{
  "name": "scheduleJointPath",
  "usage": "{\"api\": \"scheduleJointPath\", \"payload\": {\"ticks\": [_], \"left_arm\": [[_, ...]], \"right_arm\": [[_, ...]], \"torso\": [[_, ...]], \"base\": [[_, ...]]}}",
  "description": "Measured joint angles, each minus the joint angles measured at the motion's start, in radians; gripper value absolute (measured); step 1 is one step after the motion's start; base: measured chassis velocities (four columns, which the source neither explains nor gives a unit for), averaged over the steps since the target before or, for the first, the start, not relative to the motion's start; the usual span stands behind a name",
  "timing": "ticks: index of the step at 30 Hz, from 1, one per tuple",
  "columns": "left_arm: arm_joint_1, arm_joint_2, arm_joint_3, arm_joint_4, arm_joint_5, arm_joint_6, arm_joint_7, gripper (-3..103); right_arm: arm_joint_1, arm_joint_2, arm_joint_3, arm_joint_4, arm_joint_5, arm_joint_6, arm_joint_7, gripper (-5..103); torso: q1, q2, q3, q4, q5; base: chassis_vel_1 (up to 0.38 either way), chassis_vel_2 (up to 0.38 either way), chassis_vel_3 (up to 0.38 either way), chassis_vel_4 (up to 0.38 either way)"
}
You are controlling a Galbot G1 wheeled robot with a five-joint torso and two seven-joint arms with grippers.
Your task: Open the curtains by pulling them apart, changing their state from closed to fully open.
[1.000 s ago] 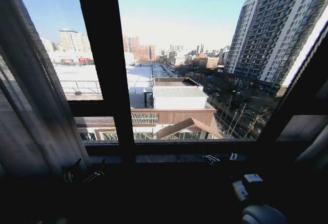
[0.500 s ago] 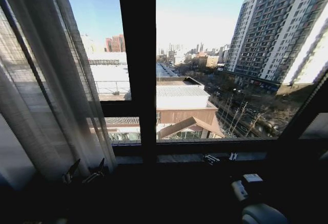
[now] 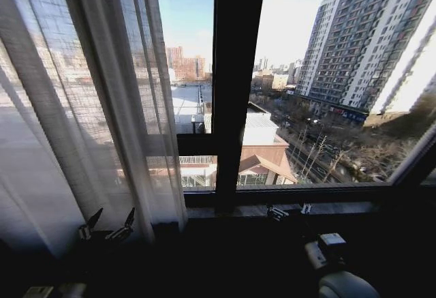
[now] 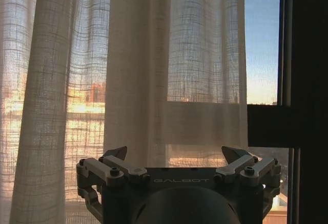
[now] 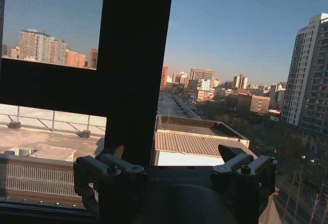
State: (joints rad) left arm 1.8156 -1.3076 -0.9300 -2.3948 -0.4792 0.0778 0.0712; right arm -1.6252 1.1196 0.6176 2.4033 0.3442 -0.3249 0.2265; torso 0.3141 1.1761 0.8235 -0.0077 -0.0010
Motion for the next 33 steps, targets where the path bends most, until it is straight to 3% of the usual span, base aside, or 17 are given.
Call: {"api": "scheduleJointPath", "payload": {"ticks": [5,14,21,28,30,33], "left_arm": [[-0.092,0.079,0.037,0.072,-0.011,0.032,-0.039,100],[-0.244,0.151,0.02,0.234,-0.045,0.04,-0.081,100],[-0.353,0.207,0.005,0.357,-0.073,0.049,-0.111,100],[-0.39,0.279,0.014,0.418,-0.096,0.05,-0.08,100],[-0.416,0.342,0.022,0.468,-0.13,0.046,-0.03,100],[-0.425,0.368,0.027,0.486,-0.141,0.044,0.006,100]], "right_arm": [[-0.005,-0.005,0.002,-0.012,-0.002,0.018,0.013,100],[0.014,0.016,-0.009,-0.04,-0.028,0.039,0.014,100],[-0.012,0.059,-0.019,-0.045,-0.092,0.071,0.013,100],[0.006,0.073,-0.032,-0.049,-0.106,0.076,0.012,100],[0.034,0.083,-0.047,-0.058,-0.12,0.079,0.012,100],[0.049,0.088,-0.058,-0.063,-0.129,0.08,0.012,100]], "torso": [[0.0,0.0,0.0,-0.0002,0.0022],[0.0,0.0,0.0,0.0,0.0],[0.0,0.0,0.0,0.0,0.0013],[0.0,0.0,0.0,0.0001,0.0013],[0.0,0.0,0.0,0.0002,0.0008],[0.0,0.0,0.0,0.0001,0.0011]], "base": [[-0.01,-0.007,0.011,0.01],[-0.022,-0.014,0.017,0.017],[0.0,0.0,0.0,0.0],[0.0,0.0,0.0,0.0],[0.0,0.0,0.0,0.0],[0.0,0.0,0.0,0.0]]}}
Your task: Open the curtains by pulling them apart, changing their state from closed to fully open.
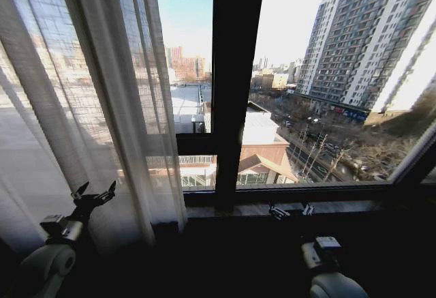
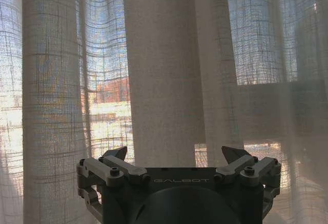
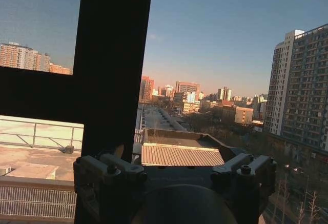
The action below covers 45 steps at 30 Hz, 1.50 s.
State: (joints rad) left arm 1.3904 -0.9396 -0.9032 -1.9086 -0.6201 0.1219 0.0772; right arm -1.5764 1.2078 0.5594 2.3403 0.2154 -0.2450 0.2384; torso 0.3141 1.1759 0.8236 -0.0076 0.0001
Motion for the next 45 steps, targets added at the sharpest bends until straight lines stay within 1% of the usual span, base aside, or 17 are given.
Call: {"api": "scheduleJointPath", "payload": {"ticks": [4,7,9,10,15,18,20,25,31,32,33,34,37,39,43,44,45], "left_arm": [[0.006,0.001,0.014,-0.024,-0.004,0.011,0.017,100],[0.031,-0.037,0.038,-0.078,-0.008,0.049,0.002,100],[0.031,-0.044,0.046,-0.081,-0.007,0.052,-0.003,100],[0.021,-0.052,0.06,-0.077,0.001,0.057,-0.012,100],[-0.066,-0.046,0.138,-0.04,0.02,0.075,-0.034,100],[-0.107,-0.034,0.172,-0.021,0.019,0.083,-0.043,100],[-0.152,-0.024,0.214,0.011,0.015,0.088,-0.045,100],[-0.204,-0.032,0.271,0.052,0.013,0.096,-0.056,100],[-0.229,-0.037,0.305,0.073,0.016,0.097,-0.07,100],[-0.24,-0.036,0.316,0.081,0.018,0.101,-0.073,103],[-0.243,-0.036,0.318,0.084,0.018,0.102,-0.074,99],[-0.243,-0.036,0.318,0.084,0.018,0.102,-0.074,99],[-0.281,-0.033,0.338,0.112,0.015,0.109,-0.076,84],[-0.287,-0.031,0.342,0.119,0.015,0.109,-0.076,84],[-0.305,-0.024,0.346,0.143,0.013,0.108,-0.075,61],[-0.305,-0.024,0.346,0.143,0.013,0.108,-0.075,61],[-0.305,-0.023,0.342,0.144,0.013,0.106,-0.075,56]], "right_arm": [[0.018,0.002,-0.015,-0.005,-0.005,0.001,0.001,100],[0.041,-0.007,-0.029,-0.016,-0.005,0.001,0.001,100],[0.048,-0.01,-0.034,-0.02,-0.005,0.001,0.001,100],[0.056,-0.015,-0.039,-0.025,-0.004,0.001,0.0,100],[0.058,-0.022,-0.03,-0.035,0.001,0.001,0.0,100],[0.067,-0.025,-0.018,-0.045,0.013,0.001,0.001,100],[0.083,-0.028,-0.008,-0.055,0.051,-0.002,0.005,100],[0.099,-0.027,-0.004,-0.074,0.066,-0.006,0.005,100],[0.107,-0.019,-0.001,-0.087,0.066,-0.006,0.004,100],[0.109,-0.016,0.0,-0.09,0.066,-0.006,0.004,100],[0.11,-0.015,0.001,-0.09,0.066,-0.006,0.004,100],[0.11,-0.015,0.001,-0.09,0.066,-0.006,0.004,100],[0.114,-0.013,0.007,-0.091,0.065,-0.005,0.003,100],[0.114,-0.012,0.01,-0.091,0.065,-0.005,0.003,100],[0.106,-0.011,0.021,-0.087,0.064,-0.004,0.003,100],[0.106,-0.011,0.021,-0.087,0.064,-0.004,0.003,100],[0.102,-0.011,0.024,-0.086,0.064,-0.003,0.003,100]], "torso": [[0.0,0.0,0.0,-0.0002,0.0003],[0.0,0.0,0.0,0.0002,0.0],[0.0,0.0,0.0,0.0003,0.0],[0.0,0.0,0.0,0.0007,0.0001],[0.0,0.0,0.0,-0.0004,0.0001],[0.0,0.0,0.0,-0.0004,0.0001],[0.0,0.0,0.0,0.0,0.0002],[0.0,0.0,0.0,-0.0001,0.0002],[0.0,0.0,0.0,0.0,0.0001],[0.0,0.0,0.0,0.0001,0.0001],[0.0,0.0,0.0,0.0001,0.0001],[0.0,0.0,0.0,0.0001,0.0001],[0.0,0.0,0.0,0.0,0.0001],[0.0,0.0,0.0,0.0,0.0001],[0.0,0.0,0.0,0.0,0.0001],[0.0,0.0,0.0,0.0,0.0001],[0.0,0.0,0.0,0.0,0.0]], "base": [[0.0,0.0,0.0,0.0],[0.0,0.0,0.0,0.0],[0.0,0.0,0.0,0.0],[0.0,0.0,0.0,0.0],[0.0,0.0,0.0,0.0],[0.0,0.0,0.0,0.0],[0.0,0.0,0.0,0.0],[0.0,0.0,0.0,0.0],[0.0,0.0,0.0,0.0],[0.0,0.0,0.0,0.0],[0.0,0.0,0.0,0.0],[0.0,0.0,0.0,0.0],[0.0,0.0,0.0,0.0],[0.0,0.0,0.0,0.0],[0.0,0.0,0.0,0.0],[0.0,0.0,0.0,0.0],[0.0,0.0,0.0,0.0]]}}
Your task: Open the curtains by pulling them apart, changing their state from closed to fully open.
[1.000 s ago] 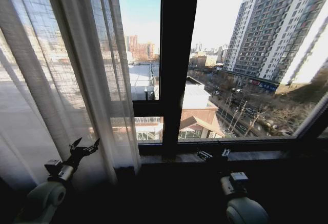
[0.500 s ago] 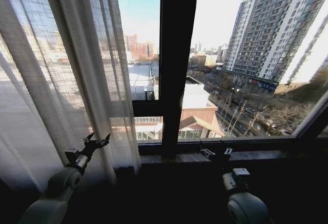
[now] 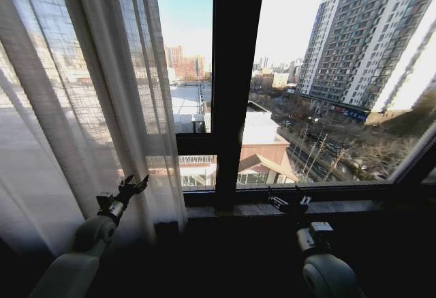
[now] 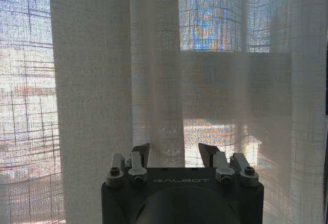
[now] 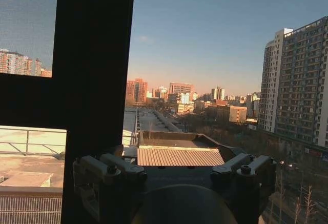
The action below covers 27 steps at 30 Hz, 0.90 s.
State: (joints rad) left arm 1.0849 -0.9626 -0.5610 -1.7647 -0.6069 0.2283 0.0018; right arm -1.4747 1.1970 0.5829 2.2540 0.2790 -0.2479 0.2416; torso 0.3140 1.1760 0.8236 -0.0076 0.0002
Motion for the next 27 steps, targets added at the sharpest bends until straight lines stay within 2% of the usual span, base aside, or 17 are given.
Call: {"api": "scheduleJointPath", "payload": {"ticks": [2,4,7,9,10,12,15,19,21,27], "left_arm": [[0.006,0.0,-0.01,0.0,0.001,-0.007,0.0,45],[0.009,0.0,-0.014,-0.001,0.001,-0.01,0.0,45],[0.034,0.01,-0.039,-0.013,0.001,-0.018,0.0,28],[0.039,0.014,-0.044,-0.015,0.0,-0.018,0.001,28],[0.047,0.022,-0.055,-0.019,-0.003,-0.018,0.001,18],[0.051,0.026,-0.06,-0.021,-0.006,-0.018,0.001,18],[0.066,0.036,-0.074,-0.044,-0.017,-0.016,0.002,3],[0.085,0.034,-0.082,-0.095,-0.018,-0.001,-0.002,0],[0.106,0.026,-0.086,-0.162,-0.019,0.02,-0.029,0],[0.147,0.016,-0.083,-0.262,-0.022,0.051,-0.079,0]], "right_arm": [[-0.002,0.001,0.003,0.0,-0.001,0.001,0.0,100],[-0.002,0.002,0.003,0.0,-0.001,0.001,0.0,100],[0.002,0.003,0.001,-0.001,-0.002,0.002,0.0,100],[0.003,0.004,0.0,-0.002,-0.002,0.002,0.0,100],[0.006,0.006,-0.003,-0.004,-0.002,0.002,0.0,100],[0.008,0.007,-0.004,-0.005,-0.002,0.002,0.0,100],[0.012,0.009,-0.008,-0.009,-0.002,0.002,-0.001,100],[0.014,0.009,-0.009,-0.011,-0.002,0.002,-0.001,100],[0.019,0.005,-0.01,-0.012,-0.001,0.002,-0.002,100],[0.031,-0.004,-0.01,-0.013,0.005,0.002,-0.002,100]], "torso": [[0.0,0.0,0.0,0.0,0.0001],[0.0,0.0,0.0,0.0,0.0],[0.0,0.0,0.0,0.0,0.0],[0.0,0.0,0.0,0.0001,0.0],[0.0,0.0,0.0,0.0002,0.0],[0.0,0.0,0.0,0.0001,0.0],[0.0,0.0,0.0,0.0,0.0],[0.0,0.0,0.0,0.0,0.0001],[0.0,0.0,0.0,-0.0001,0.0001],[0.0,0.0,0.0,-0.0001,0.0003]], "base": [[0.0,0.0,0.0,0.0],[0.0,0.0,0.0,0.0],[0.0,0.0,0.0,0.0],[0.0,0.0,0.0,0.0],[0.0,0.0,0.0,0.0],[0.0,0.0,0.0,0.0],[0.0,0.0,0.0,0.0],[0.0,0.0,0.0,0.0],[0.0,0.0,0.0,0.0],[0.0,0.0,0.0,0.0]]}}
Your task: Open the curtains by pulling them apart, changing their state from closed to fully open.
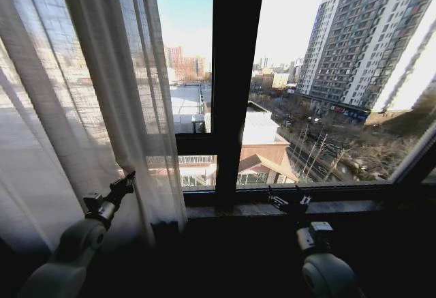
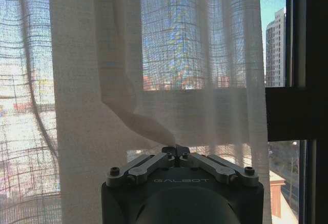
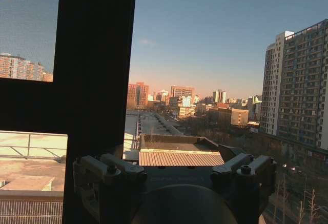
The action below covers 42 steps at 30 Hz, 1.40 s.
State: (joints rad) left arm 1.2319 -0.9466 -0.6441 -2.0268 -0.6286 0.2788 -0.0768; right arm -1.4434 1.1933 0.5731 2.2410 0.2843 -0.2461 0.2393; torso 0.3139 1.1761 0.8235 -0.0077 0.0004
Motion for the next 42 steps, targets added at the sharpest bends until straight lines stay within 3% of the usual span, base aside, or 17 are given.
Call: {"api": "scheduleJointPath", "payload": {"ticks": [2,8,14,27,42], "left_arm": [[0.03,0.0,0.004,-0.056,0.0,0.021,-0.034,0],[0.051,0.011,-0.008,-0.095,-0.001,0.028,-0.055,0],[0.077,0.008,-0.039,-0.102,-0.002,0.026,-0.054,0],[0.09,-0.007,-0.043,-0.116,-0.005,0.019,-0.047,0],[0.15,-0.025,-0.082,-0.154,0.001,0.004,-0.036,0]], "right_arm": [[0.006,-0.003,0.0,-0.002,0.019,-0.003,0.0,100],[0.006,-0.001,-0.003,-0.003,0.019,-0.006,-0.012,100],[0.001,0.001,-0.016,0.003,-0.039,-0.006,-0.044,100],[-0.008,0.005,-0.036,0.031,-0.056,-0.026,-0.044,100],[-0.025,0.013,-0.07,0.048,-0.086,-0.027,-0.044,100]], "torso": [[0.0,0.0,0.0,0.0002,-0.0002],[0.0,0.0,0.0,0.0,-0.0001],[0.0,0.0,0.0,0.0001,-0.0002],[0.0,0.0,0.0,0.0,0.0],[0.0,0.0,0.0,0.0003,-0.0005]], "base": [[0.0,0.0,0.0,0.0],[0.0,0.0,0.0,0.0],[0.0,0.0,0.0,0.0],[0.024,0.026,-0.023,-0.028],[0.241,0.243,-0.245,-0.231]]}}
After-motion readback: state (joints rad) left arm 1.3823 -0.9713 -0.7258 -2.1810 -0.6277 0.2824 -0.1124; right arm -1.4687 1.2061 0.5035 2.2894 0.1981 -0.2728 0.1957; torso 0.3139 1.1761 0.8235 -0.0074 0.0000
